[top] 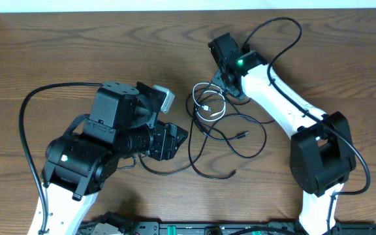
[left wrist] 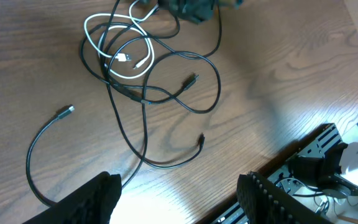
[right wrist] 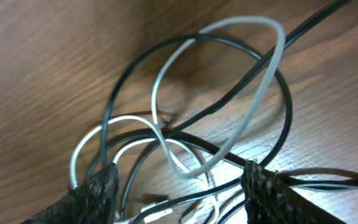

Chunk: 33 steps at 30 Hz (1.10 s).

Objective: Untangle cables

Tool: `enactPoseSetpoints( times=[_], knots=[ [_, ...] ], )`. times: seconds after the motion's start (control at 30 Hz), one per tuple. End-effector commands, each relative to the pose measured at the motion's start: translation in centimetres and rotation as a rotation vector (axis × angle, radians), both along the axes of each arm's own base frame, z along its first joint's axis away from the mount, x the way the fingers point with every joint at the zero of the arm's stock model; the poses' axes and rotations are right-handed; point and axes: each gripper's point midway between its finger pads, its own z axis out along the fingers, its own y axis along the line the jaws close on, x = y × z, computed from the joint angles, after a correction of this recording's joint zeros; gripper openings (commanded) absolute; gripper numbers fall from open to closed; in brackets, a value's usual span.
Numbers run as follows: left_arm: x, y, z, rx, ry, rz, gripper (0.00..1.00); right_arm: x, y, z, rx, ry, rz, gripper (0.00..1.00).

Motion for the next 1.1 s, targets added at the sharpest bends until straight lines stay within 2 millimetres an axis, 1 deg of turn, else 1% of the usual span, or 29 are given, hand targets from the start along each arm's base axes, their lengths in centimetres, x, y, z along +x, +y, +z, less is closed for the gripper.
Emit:
enactPoseSetpoints(
  times=[0.0, 0.03, 0.1, 0.13, 0.2, 0.3, 0.4, 0.5, 0.53, 0.6, 0.63, 0.8, 0.87, 0.97, 1.0, 1.07],
  knots=[
    [0.1, 0.1, 0.7, -0.001, -0.024, -0.001, 0.65, -0.1, -0.3, -1.5, 0.005, 0.012, -0.02, 0.56],
    [0.1, 0.1, 0.7, -0.001, -0.024, -0.001, 0.65, 0.0, -0.4, -1.6, 0.007, 0.01, -0.022, 0.52],
    [0.1, 0.1, 0.7, -0.001, -0.023, -0.001, 0.66, 0.0, -0.5, -1.8, 0.007, 0.007, -0.023, 0.35],
    [0.0, 0.1, 0.7, -0.001, -0.023, -0.001, 0.66, 0.0, -0.4, -2.0, 0.007, 0.004, -0.015, 0.29],
    [0.0, 0.1, 0.7, -0.001, -0.022, -0.001, 0.66, -0.1, -0.4, -2.2, 0.01, 0.004, -0.014, 0.2],
    [0.0, 0.1, 0.7, 0.0, -0.02, -0.001, 0.66, -0.2, -0.6, -2.5, 0.006, 0.008, -0.015, 0.19],
    [0.0, 0.1, 0.7, 0.0, -0.02, -0.001, 0.65, -0.2, -0.6, -2.5, -0.011, 0.008, 0.019, 0.22],
    [0.0, 0.1, 0.7, -0.001, -0.019, -0.001, 0.65, -0.1, -0.8, -2.4, -0.028, 0.001, 0.036, 0.23],
    [0.0, 0.1, 0.7, 0.0, -0.019, -0.001, 0.65, 0.0, -0.8, -2.4, -0.033, -0.003, 0.042, 0.2],
    [-0.1, 0.1, 0.6, 0.001, -0.016, -0.001, 0.65, 0.3, -0.6, -2.3, -0.04, -0.015, 0.075, 0.1],
    [-0.1, 0.1, 0.6, 0.002, -0.014, -0.001, 0.66, 0.5, -0.5, -2.2, -0.045, -0.023, 0.097, 0.01],
    [-0.3, 0.2, 0.4, 0.007, -0.002, -0.001, 0.65, 0.8, -0.4, -2.1, -0.072, -0.034, 0.174, 0.01],
    [-0.4, 0.2, 0.4, 0.008, -0.001, -0.001, 0.65, 0.7, 0.1, -2.0, -0.065, -0.031, 0.235, 0.01],
    [-0.4, 0.2, 0.4, 0.008, -0.001, -0.001, 0.66, 0.5, 1.5, -0.9, -0.019, -0.038, 0.33, 0.01],
    [-0.4, 0.2, 0.4, 0.008, -0.001, -0.001, 0.65, 0.4, 2.3, 0.3, 0.015, -0.055, 0.381, 0.01],
    [-0.4, 0.2, 0.4, 0.008, -0.001, -0.001, 0.65, 0.6, 3.0, 2.9, 0.045, -0.107, 0.434, 0.01]
  ],
)
